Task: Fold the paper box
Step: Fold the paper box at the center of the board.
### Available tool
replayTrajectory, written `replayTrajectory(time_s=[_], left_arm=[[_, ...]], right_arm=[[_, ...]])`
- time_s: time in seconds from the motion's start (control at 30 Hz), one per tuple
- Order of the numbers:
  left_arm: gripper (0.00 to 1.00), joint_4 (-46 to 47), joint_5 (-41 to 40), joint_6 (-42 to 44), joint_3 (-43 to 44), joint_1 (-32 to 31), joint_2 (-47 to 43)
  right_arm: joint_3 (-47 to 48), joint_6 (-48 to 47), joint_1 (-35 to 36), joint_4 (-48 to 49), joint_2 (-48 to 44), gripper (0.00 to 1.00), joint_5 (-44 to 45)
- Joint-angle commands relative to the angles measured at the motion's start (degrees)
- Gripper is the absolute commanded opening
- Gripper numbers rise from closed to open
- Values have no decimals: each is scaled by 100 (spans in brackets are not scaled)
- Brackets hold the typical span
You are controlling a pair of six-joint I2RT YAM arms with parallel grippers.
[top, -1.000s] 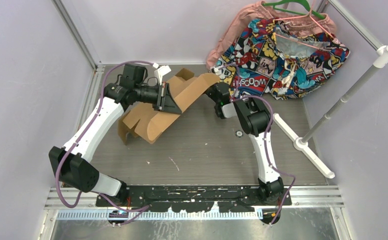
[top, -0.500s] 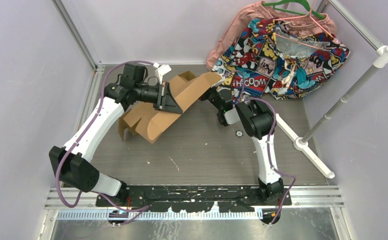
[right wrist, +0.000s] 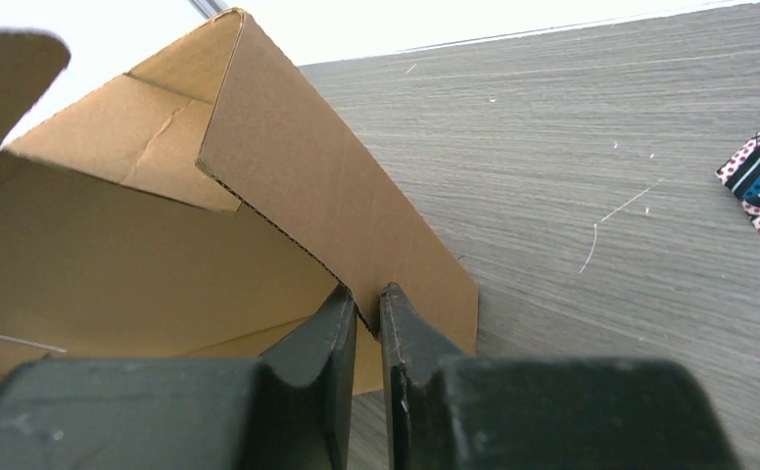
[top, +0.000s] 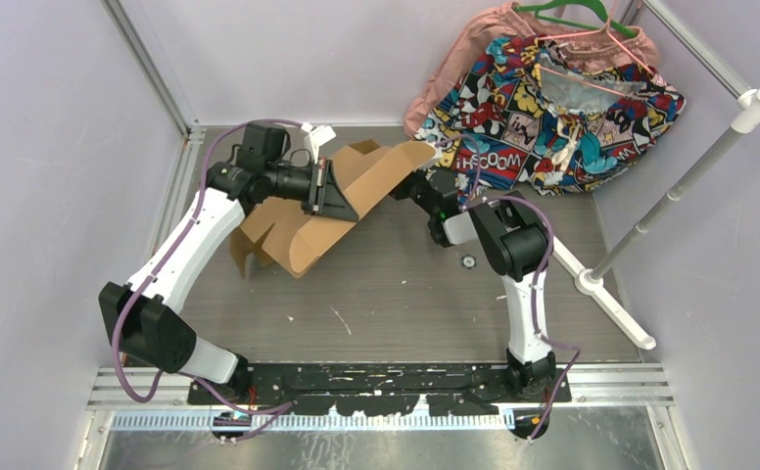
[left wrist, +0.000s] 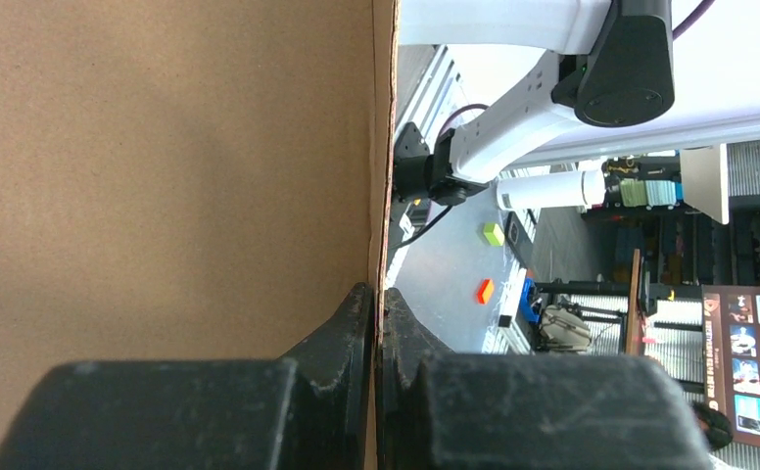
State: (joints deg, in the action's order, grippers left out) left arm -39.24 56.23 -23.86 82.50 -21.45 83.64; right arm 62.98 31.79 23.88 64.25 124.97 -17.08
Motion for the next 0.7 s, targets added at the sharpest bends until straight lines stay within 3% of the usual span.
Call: replayTrajectory(time_s=[0.0,0.67], left_arm=[[7,398,11,-103,146,147,56],[7,796,116,-355,-150,168,-58]], right_arm=[[-318,105,184,40,-528,18,-151],[-1147,399,804,87,-1026,16,460]])
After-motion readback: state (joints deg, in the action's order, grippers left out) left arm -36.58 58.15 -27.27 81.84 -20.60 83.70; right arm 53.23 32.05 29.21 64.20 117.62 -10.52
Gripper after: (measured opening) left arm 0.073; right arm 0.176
